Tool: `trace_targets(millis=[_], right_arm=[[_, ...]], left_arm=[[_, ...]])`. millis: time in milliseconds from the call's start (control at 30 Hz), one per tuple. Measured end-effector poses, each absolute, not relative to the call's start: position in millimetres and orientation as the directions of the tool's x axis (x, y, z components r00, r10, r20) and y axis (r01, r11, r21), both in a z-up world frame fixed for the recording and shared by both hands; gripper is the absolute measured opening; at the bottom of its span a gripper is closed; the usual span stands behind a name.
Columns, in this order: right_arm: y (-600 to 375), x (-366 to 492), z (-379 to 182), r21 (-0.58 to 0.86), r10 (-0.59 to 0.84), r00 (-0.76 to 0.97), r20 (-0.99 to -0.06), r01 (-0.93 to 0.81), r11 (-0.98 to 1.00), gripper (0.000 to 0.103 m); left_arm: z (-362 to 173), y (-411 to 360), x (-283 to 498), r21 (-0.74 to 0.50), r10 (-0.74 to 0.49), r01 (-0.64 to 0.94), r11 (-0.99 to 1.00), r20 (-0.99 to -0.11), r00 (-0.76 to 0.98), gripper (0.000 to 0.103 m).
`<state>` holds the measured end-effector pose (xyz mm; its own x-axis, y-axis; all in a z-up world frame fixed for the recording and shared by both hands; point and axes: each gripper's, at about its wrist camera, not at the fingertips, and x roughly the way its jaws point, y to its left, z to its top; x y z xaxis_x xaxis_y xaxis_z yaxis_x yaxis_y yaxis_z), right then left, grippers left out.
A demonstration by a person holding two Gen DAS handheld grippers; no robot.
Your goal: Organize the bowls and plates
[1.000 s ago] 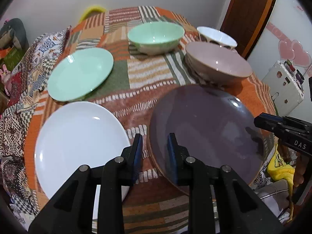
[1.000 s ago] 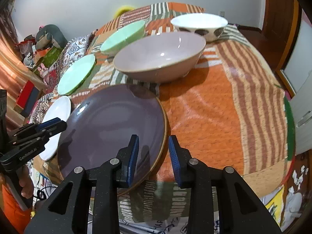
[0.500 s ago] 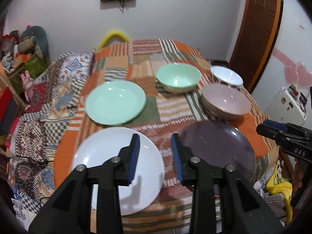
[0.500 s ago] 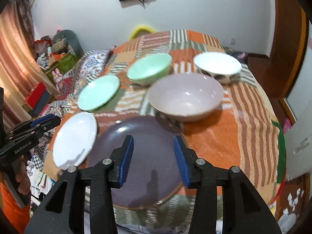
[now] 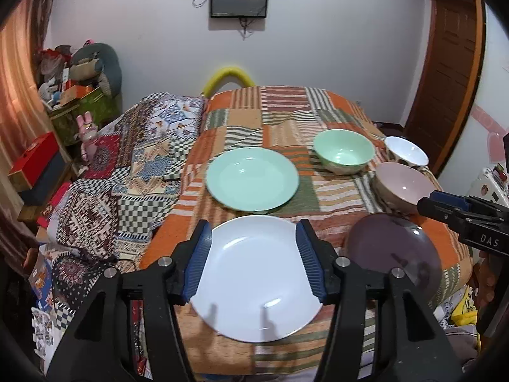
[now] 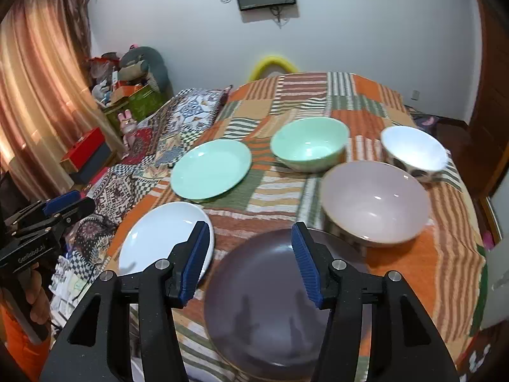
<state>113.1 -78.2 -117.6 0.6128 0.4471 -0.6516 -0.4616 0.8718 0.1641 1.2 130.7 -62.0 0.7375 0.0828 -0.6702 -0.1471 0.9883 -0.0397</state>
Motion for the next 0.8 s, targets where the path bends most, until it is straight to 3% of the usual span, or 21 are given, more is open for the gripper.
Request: trace_targets(millis=[300, 800], right_arm=[[-39, 126, -132, 0.150, 0.454, 0.559, -0.694, -0.505, 0.850, 0.050], [3, 158, -175, 0.132, 0.403, 0.429, -0.808, -0.536, 0.834, 0.051]], left_arm=[[-95, 169, 1, -0.057, 0.101, -0.208, 0.976, -0.733, 0.673, 0.059], [-174, 218, 14, -0.151, 0.030, -0.295, 0.944, -0.848, 0.529, 0.059]])
